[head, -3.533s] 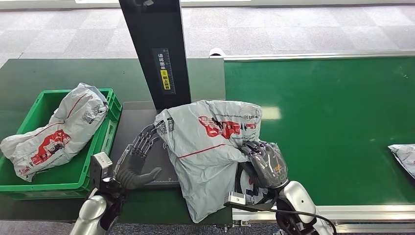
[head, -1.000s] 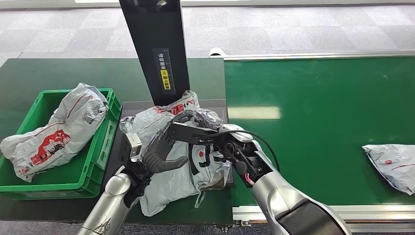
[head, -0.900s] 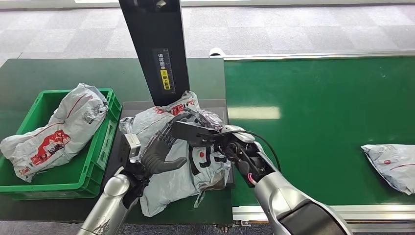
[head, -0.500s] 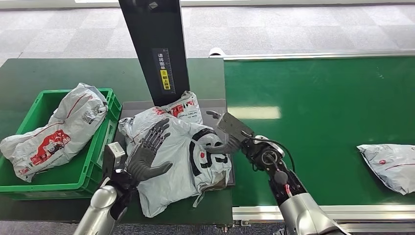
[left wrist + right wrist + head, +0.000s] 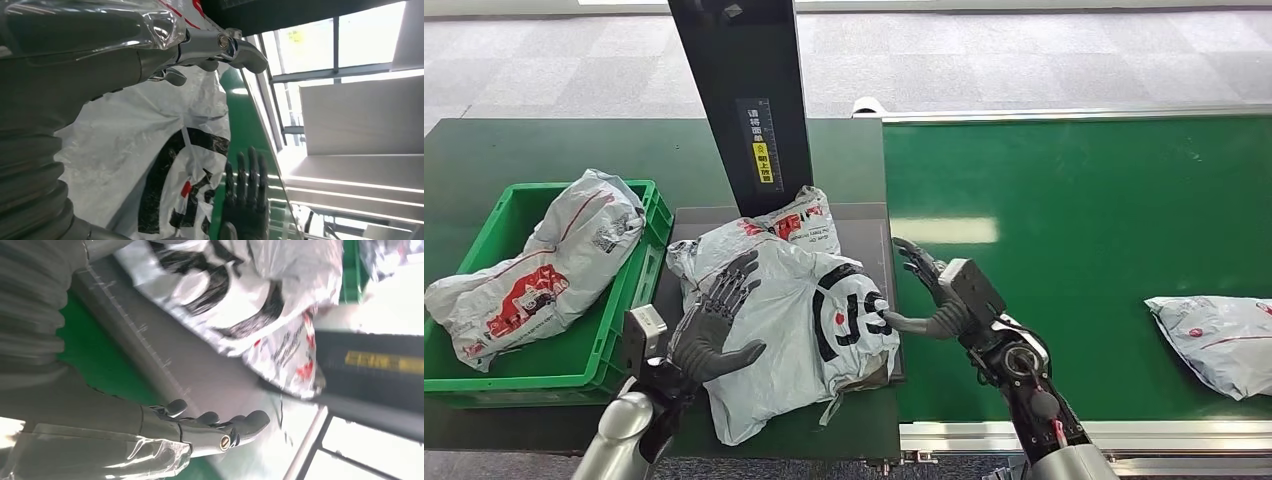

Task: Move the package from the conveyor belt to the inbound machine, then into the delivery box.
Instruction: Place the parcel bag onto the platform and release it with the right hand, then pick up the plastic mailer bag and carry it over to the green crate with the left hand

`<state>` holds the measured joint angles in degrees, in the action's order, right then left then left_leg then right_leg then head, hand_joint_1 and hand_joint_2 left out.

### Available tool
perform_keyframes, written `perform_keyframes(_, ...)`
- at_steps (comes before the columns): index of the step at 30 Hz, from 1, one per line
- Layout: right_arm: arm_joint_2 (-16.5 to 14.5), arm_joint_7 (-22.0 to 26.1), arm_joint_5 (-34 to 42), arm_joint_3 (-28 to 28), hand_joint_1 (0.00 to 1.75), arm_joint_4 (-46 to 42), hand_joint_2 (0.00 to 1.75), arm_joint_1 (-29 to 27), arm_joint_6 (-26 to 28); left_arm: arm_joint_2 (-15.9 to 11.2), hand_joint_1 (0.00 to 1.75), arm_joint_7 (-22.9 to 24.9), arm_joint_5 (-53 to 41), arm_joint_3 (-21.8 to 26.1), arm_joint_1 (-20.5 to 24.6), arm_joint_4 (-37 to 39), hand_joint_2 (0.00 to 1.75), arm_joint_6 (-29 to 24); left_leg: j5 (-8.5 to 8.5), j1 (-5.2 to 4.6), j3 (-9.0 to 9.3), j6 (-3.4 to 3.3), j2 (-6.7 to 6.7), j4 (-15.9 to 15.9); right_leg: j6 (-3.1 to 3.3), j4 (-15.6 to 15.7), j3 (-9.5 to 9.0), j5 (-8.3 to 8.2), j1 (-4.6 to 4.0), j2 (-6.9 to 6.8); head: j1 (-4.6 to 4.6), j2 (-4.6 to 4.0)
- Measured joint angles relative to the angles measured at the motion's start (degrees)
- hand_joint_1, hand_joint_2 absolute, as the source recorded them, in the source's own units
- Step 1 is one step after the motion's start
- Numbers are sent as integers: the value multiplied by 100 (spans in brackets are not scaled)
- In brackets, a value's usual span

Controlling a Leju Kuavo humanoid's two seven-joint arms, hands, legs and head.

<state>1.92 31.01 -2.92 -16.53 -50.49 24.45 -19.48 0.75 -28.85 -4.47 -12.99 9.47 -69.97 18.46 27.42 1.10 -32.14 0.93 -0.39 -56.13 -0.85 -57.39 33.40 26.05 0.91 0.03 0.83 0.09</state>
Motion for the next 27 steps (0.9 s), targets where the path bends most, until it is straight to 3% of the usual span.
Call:
perform_keyframes(6,217,-218,-213,83,0,-1033,175,-768,752,-189,0,596,-2074,-290,-94,22,175,-692,4,0,1,0,5,1,0,3,6,1,0,1,1,0)
perform_keyframes(11,319,-364,57,286,0,-1562,175,-1223,722,-263,0,845,-3286,-544,-17,254,175,-1540,2,1,5,0,6,1,0,3,2,0,-1,1,1,0)
perform_keyframes(15,331,-352,-233,421,0,-1845,175,-1523,835,-261,0,1596,-4428,-694,215,465,175,-2395,2,0,5,0,6,1,0,3,-1,0,0,1,0,0)
perform_keyframes(16,326,-354,-313,443,0,-1921,175,-1586,863,-257,33,1842,-4790,-728,280,526,175,-2613,2,0,5,0,6,1,0,3,-1,0,0,1,1,0)
perform_keyframes(19,308,-360,-460,494,0,-2106,175,-1714,894,-238,156,2388,-5746,-780,415,692,175,-3004,2,0,7,0,7,1,1,3,-3,0,0,2,1,0)
perform_keyframes(22,290,-359,-516,528,0,-2194,175,-1750,893,-201,172,2548,-6146,-780,448,789,175,-3074,2,0,9,0,7,2,1,3,-6,0,0,2,1,0)
perform_keyframes(27,268,-350,-558,582,0,-2273,175,-1785,893,-169,175,2544,-6519,-770,426,829,175,-3386,1,1,14,0,6,2,1,3,-12,0,0,2,1,0)
